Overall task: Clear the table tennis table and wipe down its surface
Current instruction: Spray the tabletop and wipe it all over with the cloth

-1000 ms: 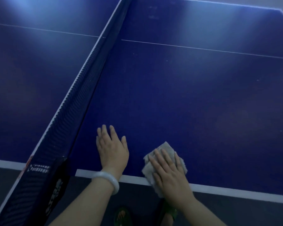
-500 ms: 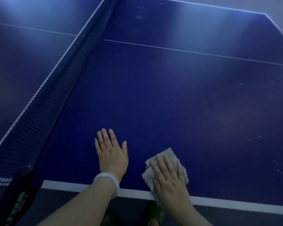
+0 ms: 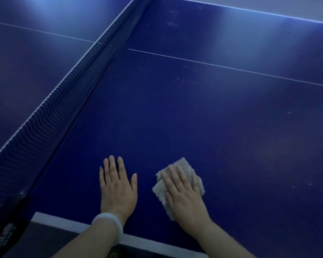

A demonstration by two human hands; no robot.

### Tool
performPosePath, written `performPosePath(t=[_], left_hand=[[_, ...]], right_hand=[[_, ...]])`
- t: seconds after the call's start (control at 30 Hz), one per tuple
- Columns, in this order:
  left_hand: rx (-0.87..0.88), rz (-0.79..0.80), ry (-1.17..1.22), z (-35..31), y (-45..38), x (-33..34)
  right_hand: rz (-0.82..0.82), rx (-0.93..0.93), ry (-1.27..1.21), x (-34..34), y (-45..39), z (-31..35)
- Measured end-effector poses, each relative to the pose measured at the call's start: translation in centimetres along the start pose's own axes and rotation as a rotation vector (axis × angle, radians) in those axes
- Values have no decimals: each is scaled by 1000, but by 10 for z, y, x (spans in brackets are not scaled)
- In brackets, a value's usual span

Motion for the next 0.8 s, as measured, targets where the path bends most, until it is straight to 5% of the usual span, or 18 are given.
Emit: performPosePath(t=[0.1, 0.2, 0.3, 0.37, 0.53, 0.6, 0.7, 0.8], left_hand=[[-6, -6, -4, 0, 0, 0], [-11, -15, -9, 1, 0, 2], [-16, -19, -15, 1, 0, 3], [-23, -13, -20, 2, 0, 3], [-35, 7, -15, -1, -1, 0], [-37, 7, -24, 0, -1, -1], [-41, -1, -25, -1, -1, -1], [-40, 9, -27, -3, -1, -3]], right_hand=[[67, -189, 195, 0, -17, -53], [177, 371, 148, 5, -24, -146], [102, 839, -84, -5, -27, -156], [81, 699, -28, -4, -38, -116], [-20, -282, 80, -4, -67, -38], [-43, -351, 199, -5, -82, -75], [96, 225, 116, 1, -93, -166], [48, 710, -121, -6, -83, -179]])
Point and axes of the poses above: each hand's wrist, its own y-axis away from the middle knuckle, its own x-axis out of the palm, z = x × y, the point moved 3 cm from there along -y, towards the middle knuckle, and after that the axes turned 7 degrees about y, right-handed, at the moved point
